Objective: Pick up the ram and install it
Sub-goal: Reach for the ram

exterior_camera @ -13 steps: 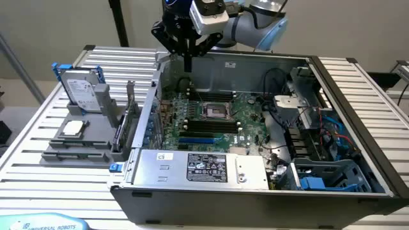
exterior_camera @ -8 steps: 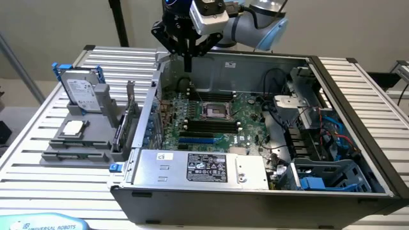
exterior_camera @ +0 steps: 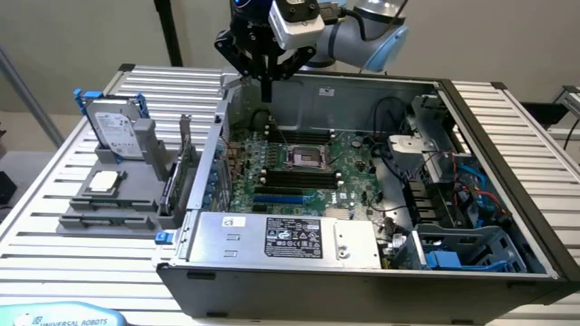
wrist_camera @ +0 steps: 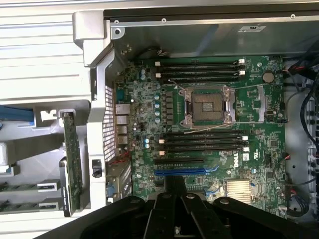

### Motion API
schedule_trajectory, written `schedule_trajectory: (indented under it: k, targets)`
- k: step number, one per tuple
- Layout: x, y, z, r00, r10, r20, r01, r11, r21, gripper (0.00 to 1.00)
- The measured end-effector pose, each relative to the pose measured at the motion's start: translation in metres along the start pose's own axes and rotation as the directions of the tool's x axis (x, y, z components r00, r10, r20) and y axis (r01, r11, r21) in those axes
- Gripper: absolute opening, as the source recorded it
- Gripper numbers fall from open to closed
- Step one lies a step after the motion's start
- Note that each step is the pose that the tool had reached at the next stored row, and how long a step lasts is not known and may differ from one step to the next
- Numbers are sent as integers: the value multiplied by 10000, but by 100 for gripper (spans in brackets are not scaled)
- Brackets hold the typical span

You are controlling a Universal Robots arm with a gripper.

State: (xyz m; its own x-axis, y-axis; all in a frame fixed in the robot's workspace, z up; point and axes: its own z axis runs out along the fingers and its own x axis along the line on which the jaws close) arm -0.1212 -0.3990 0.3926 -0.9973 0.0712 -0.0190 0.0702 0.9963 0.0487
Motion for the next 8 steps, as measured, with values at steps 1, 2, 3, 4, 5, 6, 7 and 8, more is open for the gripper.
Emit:
schedule_trajectory:
  k: [1,2,3,4,5,6,7,8]
  targets:
    - [3,-4,-1,10000,1,-1,-1,10000,1,11]
    - [12,-9,-1,10000,0,-1,0,10000,1,11]
    - [29,-16,-2,10000,1,0,-1,10000,0,11]
    - [55,-27,-2,10000,0,0,0,10000,0,11]
    - [89,-40,-3,10000,0,0,0,10000,0,11]
    - [130,-54,-5,10000,-1,1,1,10000,-1,11]
    - [174,-70,-6,10000,0,1,0,10000,-1,11]
    - [218,-86,-8,10000,0,1,0,10000,0,11]
